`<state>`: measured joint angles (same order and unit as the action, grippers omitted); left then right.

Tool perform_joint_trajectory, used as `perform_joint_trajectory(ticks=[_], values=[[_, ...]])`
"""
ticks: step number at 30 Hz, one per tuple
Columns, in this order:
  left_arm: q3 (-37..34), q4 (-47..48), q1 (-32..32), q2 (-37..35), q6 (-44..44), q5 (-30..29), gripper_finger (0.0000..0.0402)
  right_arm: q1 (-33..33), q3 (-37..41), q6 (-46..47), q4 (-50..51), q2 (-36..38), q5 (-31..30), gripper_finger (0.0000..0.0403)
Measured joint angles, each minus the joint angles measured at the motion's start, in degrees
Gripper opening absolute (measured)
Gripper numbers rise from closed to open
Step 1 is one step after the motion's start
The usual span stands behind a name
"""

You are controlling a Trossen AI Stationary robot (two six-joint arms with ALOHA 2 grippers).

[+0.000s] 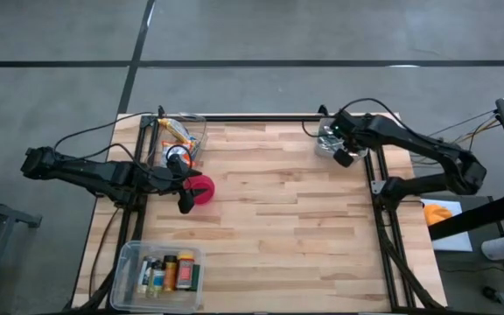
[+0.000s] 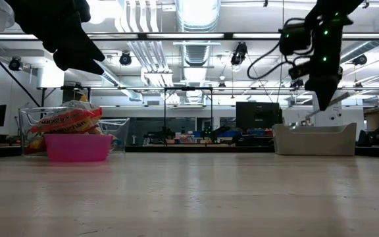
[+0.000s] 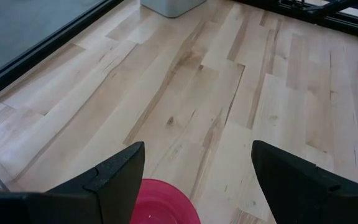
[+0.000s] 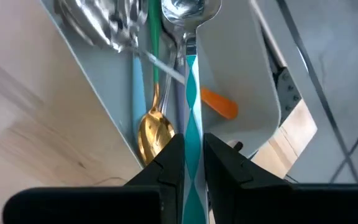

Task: Pick & Place Food Item
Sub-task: Put the blue patterned spoon into the gray bin

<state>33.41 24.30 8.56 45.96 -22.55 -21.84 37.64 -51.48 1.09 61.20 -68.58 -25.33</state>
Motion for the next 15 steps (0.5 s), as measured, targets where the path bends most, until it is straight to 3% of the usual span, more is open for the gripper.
perform_joint_trajectory(ticks=[5,11,15], values=[[0.0,0.0,0.0,0.0,0.0,0.0,0.0298,1.3,1.2,-5.9,-2.1,-4.4,-0.7,0.0038],[0.0,0.0,0.0,0.0,0.0,0.0,0.0298,1.4,3.0,-9.9,-8.8,-8.4,-9.1,0.0038],[0.0,0.0,0.0,0.0,0.0,0.0,0.0298,1.5,3.2,-10.7,-12.2,-10.0,-10.7,0.0038]])
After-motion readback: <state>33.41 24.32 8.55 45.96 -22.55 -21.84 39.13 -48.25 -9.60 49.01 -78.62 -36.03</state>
